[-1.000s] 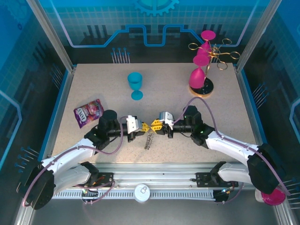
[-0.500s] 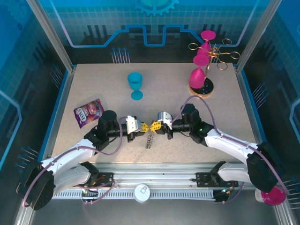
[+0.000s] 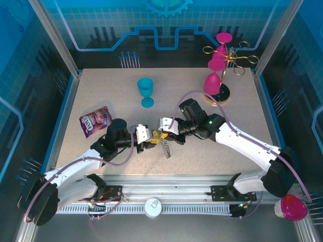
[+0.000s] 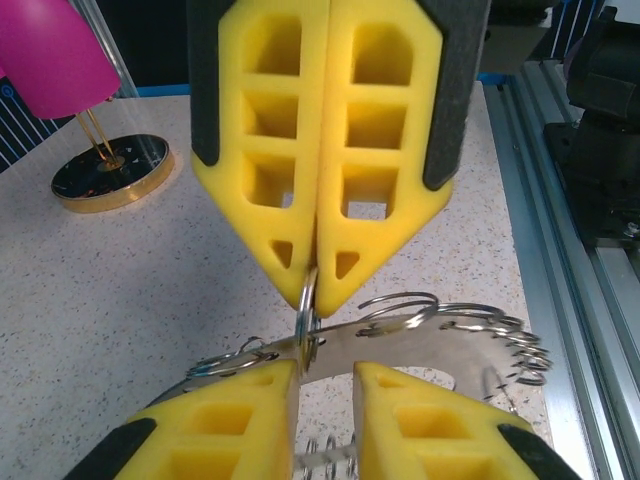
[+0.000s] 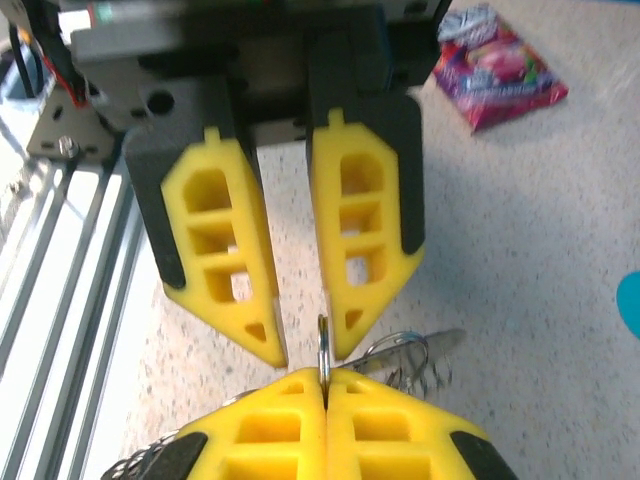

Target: Put the keys on the keyring

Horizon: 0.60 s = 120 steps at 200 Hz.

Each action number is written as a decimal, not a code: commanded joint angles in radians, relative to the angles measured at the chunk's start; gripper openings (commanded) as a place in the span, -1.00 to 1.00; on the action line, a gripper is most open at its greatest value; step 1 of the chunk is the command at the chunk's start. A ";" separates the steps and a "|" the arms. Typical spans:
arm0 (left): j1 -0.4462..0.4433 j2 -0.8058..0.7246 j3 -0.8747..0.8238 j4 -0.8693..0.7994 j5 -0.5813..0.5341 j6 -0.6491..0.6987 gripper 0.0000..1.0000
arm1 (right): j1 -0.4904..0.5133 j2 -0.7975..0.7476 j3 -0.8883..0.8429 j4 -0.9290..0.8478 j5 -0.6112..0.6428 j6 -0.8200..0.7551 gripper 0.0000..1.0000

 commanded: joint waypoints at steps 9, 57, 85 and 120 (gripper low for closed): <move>0.002 -0.003 0.036 -0.023 0.021 0.015 -0.50 | 0.043 0.044 0.100 -0.187 0.099 -0.073 -1.00; 0.001 0.004 0.043 -0.029 0.029 0.012 -0.52 | 0.080 0.075 0.159 -0.211 0.122 -0.080 -1.00; 0.001 0.004 0.045 -0.037 0.029 0.017 -0.66 | 0.089 0.082 0.178 -0.208 0.103 -0.077 -1.00; 0.002 0.004 0.048 -0.035 0.031 0.021 -0.75 | 0.091 0.072 0.169 -0.186 0.072 -0.059 -1.00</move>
